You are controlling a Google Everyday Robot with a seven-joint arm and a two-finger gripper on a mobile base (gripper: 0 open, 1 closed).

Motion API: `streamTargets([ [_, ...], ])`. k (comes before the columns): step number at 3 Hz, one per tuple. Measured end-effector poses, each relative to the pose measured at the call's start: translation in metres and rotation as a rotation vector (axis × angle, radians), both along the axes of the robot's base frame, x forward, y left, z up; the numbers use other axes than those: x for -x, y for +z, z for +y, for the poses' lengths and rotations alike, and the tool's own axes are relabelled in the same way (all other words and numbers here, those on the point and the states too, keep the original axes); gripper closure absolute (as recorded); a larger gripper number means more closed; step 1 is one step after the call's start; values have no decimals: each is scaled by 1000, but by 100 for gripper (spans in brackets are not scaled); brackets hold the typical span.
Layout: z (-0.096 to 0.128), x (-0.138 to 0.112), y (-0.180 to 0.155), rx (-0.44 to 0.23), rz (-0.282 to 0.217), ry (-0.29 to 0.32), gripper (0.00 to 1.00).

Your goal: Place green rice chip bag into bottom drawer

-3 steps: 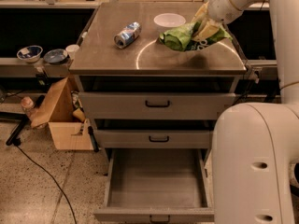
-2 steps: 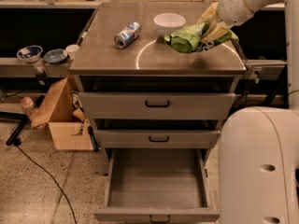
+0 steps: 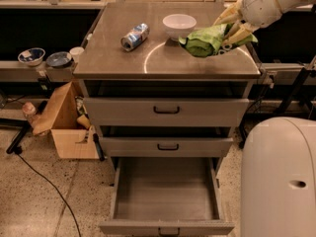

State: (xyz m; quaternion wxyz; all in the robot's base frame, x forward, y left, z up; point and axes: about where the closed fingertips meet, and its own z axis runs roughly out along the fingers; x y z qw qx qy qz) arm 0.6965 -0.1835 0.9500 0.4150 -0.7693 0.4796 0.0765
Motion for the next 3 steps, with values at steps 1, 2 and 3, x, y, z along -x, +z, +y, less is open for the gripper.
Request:
streamTargets([
  [1, -2, 14, 8, -39, 14, 20, 100],
  [2, -7, 22, 15, -22, 24, -3, 100],
  [3, 0, 24, -7, 7, 79, -49, 100],
])
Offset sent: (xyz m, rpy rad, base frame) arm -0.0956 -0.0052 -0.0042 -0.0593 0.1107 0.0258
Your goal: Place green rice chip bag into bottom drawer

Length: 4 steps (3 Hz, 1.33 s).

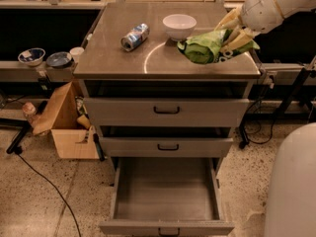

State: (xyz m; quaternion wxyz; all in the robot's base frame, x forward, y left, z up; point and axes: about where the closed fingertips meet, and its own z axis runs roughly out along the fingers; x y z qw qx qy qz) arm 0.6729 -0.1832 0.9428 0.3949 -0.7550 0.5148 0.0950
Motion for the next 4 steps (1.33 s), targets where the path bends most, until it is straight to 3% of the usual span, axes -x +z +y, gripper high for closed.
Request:
streamTargets([
  [2, 3, 0, 1, 11, -3, -22, 100],
  [4, -16, 43, -7, 43, 45, -139, 100],
])
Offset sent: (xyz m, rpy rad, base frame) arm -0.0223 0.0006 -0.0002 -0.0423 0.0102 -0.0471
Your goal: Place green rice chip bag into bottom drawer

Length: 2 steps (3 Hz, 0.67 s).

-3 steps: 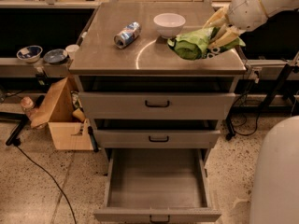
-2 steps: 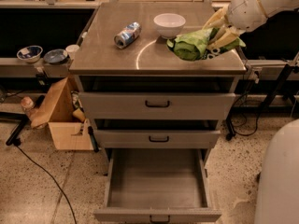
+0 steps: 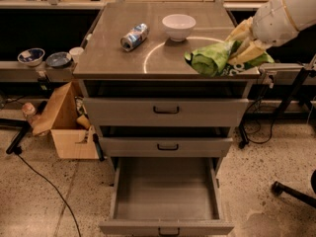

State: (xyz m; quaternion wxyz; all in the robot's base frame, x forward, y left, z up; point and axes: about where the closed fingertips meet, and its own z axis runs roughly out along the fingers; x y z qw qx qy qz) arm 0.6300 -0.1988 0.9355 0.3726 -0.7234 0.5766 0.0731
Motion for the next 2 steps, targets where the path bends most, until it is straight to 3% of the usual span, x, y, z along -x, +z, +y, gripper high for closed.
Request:
streamTargets([
  [1, -6, 20, -15, 33, -18, -60, 100],
  [2, -3, 36, -48, 61, 0, -96, 100],
])
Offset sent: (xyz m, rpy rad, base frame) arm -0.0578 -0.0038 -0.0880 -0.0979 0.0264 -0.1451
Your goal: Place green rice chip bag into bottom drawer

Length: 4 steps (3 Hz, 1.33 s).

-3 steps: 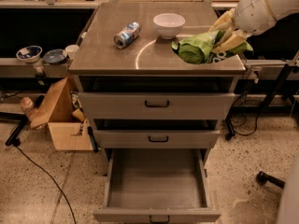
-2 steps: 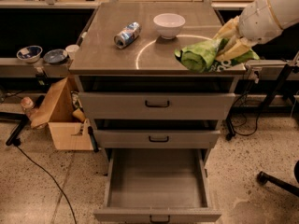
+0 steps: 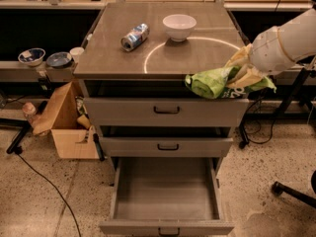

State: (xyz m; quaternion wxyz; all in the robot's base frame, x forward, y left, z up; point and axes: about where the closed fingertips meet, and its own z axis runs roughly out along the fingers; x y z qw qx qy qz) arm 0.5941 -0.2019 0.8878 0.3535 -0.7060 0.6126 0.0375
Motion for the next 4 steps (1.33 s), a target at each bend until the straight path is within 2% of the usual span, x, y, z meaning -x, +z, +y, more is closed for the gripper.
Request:
streamTargets([
  [3, -2, 28, -91, 74, 79, -111, 100],
  [4, 2, 31, -117, 116, 78, -135, 100],
])
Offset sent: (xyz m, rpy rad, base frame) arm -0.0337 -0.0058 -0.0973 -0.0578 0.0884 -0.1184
